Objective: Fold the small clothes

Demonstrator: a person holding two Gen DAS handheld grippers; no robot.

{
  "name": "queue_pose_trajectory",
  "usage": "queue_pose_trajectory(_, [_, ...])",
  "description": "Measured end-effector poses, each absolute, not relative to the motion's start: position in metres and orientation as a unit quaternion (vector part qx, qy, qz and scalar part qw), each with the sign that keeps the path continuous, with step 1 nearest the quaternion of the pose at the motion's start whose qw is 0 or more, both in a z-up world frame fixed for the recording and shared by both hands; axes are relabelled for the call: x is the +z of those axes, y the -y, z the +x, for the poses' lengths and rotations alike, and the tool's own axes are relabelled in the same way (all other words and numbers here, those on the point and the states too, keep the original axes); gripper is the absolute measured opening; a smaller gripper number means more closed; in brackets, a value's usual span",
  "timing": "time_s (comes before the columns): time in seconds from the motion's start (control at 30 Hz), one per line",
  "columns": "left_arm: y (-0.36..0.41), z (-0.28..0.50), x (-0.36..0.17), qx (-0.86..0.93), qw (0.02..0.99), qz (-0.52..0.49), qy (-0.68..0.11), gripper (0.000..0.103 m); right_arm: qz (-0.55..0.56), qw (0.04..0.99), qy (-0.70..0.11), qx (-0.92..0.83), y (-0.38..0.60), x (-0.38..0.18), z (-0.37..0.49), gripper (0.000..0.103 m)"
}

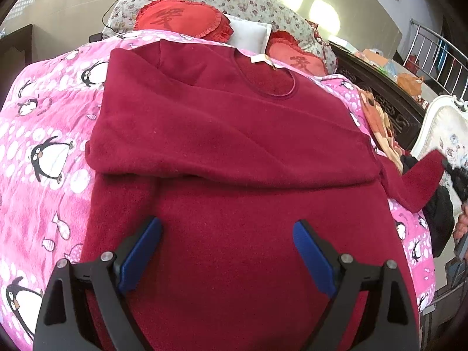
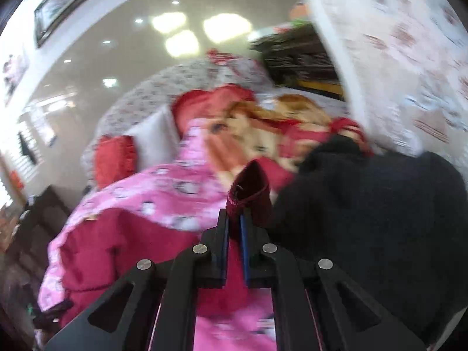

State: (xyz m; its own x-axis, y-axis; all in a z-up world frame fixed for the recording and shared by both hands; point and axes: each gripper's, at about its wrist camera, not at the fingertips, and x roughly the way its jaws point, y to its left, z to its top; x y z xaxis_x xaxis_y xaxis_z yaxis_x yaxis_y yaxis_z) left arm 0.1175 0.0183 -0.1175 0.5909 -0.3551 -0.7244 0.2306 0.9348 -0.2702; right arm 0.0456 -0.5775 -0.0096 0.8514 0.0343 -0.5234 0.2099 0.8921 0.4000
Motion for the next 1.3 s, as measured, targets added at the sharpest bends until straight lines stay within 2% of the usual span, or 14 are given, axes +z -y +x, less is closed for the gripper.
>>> queue_pose_trajectory(0.13, [-0.023, 0.117, -0.117, -0.169, 0.888, -0.089, -0.418, 0.094, 0.213, 0.942, -0.256, 0.040, 0.494, 0.021, 0.082, 0.000])
queue_pose_trajectory(0.33, [-0.029, 0.117, -0.117, -0.175, 0.886, -0.106, -0.415, 0.094, 0.181, 0.930, -0.254, 0.196, 0.321, 0.052, 0.152, 0.000])
queue_pose_trajectory(0.5, [-0.039, 0.114, -0.117, -0.184, 0.884, -0.135, -0.407, 0.094, 0.173, 0.900, -0.302, 0.261, 0.207, 0.030, 0.199, 0.000])
queue_pose_trajectory(0.67, [-0.044, 0.112, -0.117, -0.188, 0.882, -0.151, -0.404, 0.094, 0.117, 0.870, -0.377, 0.296, 0.116, -0.010, 0.232, 0.000])
queue_pose_trajectory(0.7, [-0.044, 0.112, -0.117, -0.181, 0.883, -0.148, -0.407, 0.090, 0.107, 0.864, -0.392, 0.298, 0.106, -0.019, 0.237, 0.000])
queue_pose_trajectory(0.77, [-0.043, 0.112, -0.118, -0.169, 0.885, -0.143, -0.410, 0.086, 0.086, 0.857, -0.413, 0.297, 0.093, -0.033, 0.244, 0.000])
queue_pose_trajectory(0.93, [-0.046, 0.110, -0.117, -0.180, 0.882, -0.152, -0.408, 0.091, 0.081, 0.854, -0.426, 0.286, 0.099, -0.039, 0.250, 0.000])
queue_pose_trajectory(0.97, [-0.045, 0.110, -0.117, -0.180, 0.882, -0.150, -0.408, 0.091, 0.090, 0.854, -0.423, 0.288, 0.105, -0.036, 0.249, 0.006])
queue_pose_trajectory(1.0, [-0.045, 0.111, -0.117, -0.180, 0.882, -0.149, -0.408, 0.091, 0.098, 0.853, -0.420, 0.292, 0.109, -0.031, 0.248, 0.007])
queue_pose_trajectory(1.17, [-0.050, 0.111, -0.111, -0.185, 0.879, -0.160, -0.410, 0.091, 0.092, 0.868, -0.404, 0.273, 0.158, -0.012, 0.227, 0.007])
queue_pose_trajectory(1.3, [-0.055, 0.128, -0.074, -0.197, 0.894, -0.156, -0.370, 0.090, 0.070, 0.900, -0.381, 0.201, 0.241, -0.015, 0.190, 0.007])
